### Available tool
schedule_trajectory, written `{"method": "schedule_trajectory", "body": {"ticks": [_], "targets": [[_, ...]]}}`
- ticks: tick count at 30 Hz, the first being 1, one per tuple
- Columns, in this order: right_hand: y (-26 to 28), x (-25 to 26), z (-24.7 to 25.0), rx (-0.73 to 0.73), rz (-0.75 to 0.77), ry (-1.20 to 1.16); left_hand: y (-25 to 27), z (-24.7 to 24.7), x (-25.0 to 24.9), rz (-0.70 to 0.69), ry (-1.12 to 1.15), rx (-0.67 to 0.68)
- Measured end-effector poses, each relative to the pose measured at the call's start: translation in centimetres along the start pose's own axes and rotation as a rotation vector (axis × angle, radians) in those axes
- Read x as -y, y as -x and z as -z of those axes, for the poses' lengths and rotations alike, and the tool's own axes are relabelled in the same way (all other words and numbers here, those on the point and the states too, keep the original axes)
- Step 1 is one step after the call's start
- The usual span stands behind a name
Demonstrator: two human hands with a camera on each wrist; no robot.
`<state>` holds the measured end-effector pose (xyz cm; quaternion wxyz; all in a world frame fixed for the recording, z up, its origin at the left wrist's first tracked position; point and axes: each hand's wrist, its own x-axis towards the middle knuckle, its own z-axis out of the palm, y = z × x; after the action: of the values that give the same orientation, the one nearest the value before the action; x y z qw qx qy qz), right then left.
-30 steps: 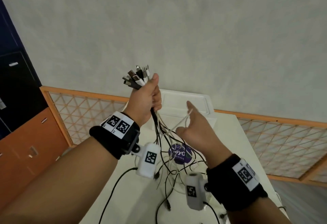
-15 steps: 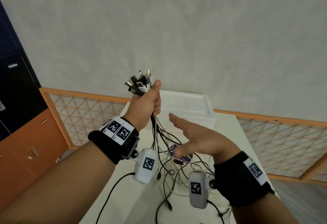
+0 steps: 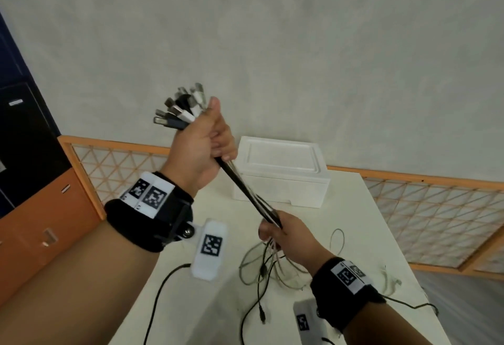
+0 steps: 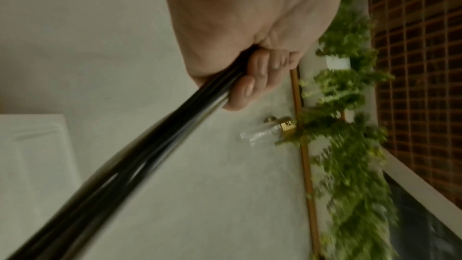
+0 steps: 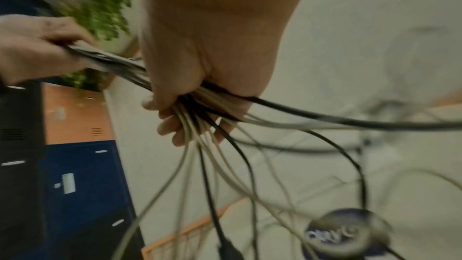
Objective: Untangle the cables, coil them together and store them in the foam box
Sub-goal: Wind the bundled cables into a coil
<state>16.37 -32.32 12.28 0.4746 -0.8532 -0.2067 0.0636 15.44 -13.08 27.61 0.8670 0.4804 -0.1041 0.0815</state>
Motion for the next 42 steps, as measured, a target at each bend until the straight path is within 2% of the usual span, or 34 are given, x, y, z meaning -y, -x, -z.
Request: {"method": "schedule_trajectory", "body": {"ticks": [4, 7, 11, 13, 15, 17, 18, 20, 22, 24, 27, 29, 31, 32, 35, 39, 42], "targets": [[1.2, -2.2, 2.0, -0.029, -0.039, -0.079, -1.2, 3.6, -0.3, 0.01, 0.063, -0.111], [1.7, -1.0, 4.2, -0.054, -0.035, -0.182, -1.9, 6.8, 1.8, 0.031, 0.005, -0.199], [2.6, 2.9, 6.7, 0.047, 0.17, 0.174, -2.3, 9.5, 5.6, 0.077, -0.169, -0.349], [3.0, 4.9, 7.1, 0.074, 0.215, 0.249, -2.2, 9.7, 7.1, 0.092, -0.215, -0.402], [2.8, 4.8, 7.2, 0.05, 0.114, 0.128, -2.2, 9.4, 7.3, 0.09, -0.157, -0.44], [2.4, 2.6, 7.1, 0.012, -0.107, -0.104, -2.4, 8.7, 6.7, 0.065, -0.011, -0.434], [2.4, 1.4, 6.8, 0.022, -0.191, -0.097, -2.3, 8.1, 6.4, 0.052, 0.059, -0.406], [2.0, -0.7, 5.7, 0.174, -0.325, 0.225, -1.8, 6.4, 6.3, 0.046, 0.143, -0.324], [1.0, -2.0, 4.7, 0.279, -0.385, 0.546, -1.2, 4.7, 7.1, 0.059, 0.16, -0.271], [0.2, -1.2, 4.3, 0.229, -0.323, 0.553, -0.7, 3.4, 8.1, 0.071, 0.118, -0.262], [-0.8, 1.6, 4.1, 0.105, -0.073, 0.115, -0.3, 2.5, 9.1, 0.084, 0.019, -0.235], [-1.0, 3.8, 3.5, 0.259, 0.037, -0.024, -0.1, 2.4, 9.5, 0.075, -0.103, -0.177], [-1.2, 5.0, 3.1, 0.438, 0.093, 0.019, 0.0, 2.6, 9.3, 0.04, -0.264, -0.13], [-1.2, 5.3, 3.4, 0.471, 0.068, 0.058, 0.1, 2.9, 9.1, 0.029, -0.306, -0.123], [-0.4, 5.9, 5.0, 0.351, -0.046, 0.163, 0.1, 4.2, 8.6, 0.025, -0.35, -0.152], [-0.3, 7.4, 2.4, 0.117, 0.028, 0.165, 1.2, 3.7, 8.7, 0.11, -0.564, -0.08], [-1.2, 6.2, -1.1, -0.004, 0.06, 0.012, 1.7, 1.8, 8.6, 0.113, -0.519, -0.035]]}}
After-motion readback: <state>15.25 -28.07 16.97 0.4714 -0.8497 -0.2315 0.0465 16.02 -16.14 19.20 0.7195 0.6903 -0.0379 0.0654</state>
